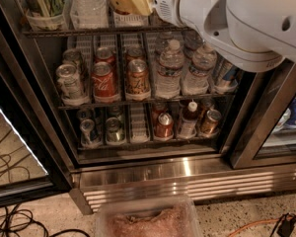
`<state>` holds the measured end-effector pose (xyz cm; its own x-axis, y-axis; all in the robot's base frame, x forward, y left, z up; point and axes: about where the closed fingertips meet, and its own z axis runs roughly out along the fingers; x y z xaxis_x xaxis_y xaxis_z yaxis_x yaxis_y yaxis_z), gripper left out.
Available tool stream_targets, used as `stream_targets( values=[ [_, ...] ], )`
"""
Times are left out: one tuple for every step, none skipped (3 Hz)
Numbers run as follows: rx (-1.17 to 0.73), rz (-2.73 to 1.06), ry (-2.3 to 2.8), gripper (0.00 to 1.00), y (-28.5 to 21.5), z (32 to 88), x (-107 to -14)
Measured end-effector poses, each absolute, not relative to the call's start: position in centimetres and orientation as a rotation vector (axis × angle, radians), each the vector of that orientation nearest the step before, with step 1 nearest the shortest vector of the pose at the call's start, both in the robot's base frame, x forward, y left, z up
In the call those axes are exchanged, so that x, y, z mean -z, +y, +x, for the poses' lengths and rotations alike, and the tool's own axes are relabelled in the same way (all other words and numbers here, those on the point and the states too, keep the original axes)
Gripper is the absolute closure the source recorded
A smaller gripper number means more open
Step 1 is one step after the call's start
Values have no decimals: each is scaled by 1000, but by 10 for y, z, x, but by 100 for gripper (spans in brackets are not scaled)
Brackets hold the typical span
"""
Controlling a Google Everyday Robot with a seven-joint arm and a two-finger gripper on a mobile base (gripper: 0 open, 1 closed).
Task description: Pick coke can from top shelf of fridge
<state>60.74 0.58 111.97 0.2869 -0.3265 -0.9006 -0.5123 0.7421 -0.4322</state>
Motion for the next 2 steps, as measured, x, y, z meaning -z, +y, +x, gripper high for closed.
stream_targets(
  values=[
    [-114,-895,1420,100,-2,578,-1072],
    [-122,-935,1546,100,-31,575,-1023]
  ],
)
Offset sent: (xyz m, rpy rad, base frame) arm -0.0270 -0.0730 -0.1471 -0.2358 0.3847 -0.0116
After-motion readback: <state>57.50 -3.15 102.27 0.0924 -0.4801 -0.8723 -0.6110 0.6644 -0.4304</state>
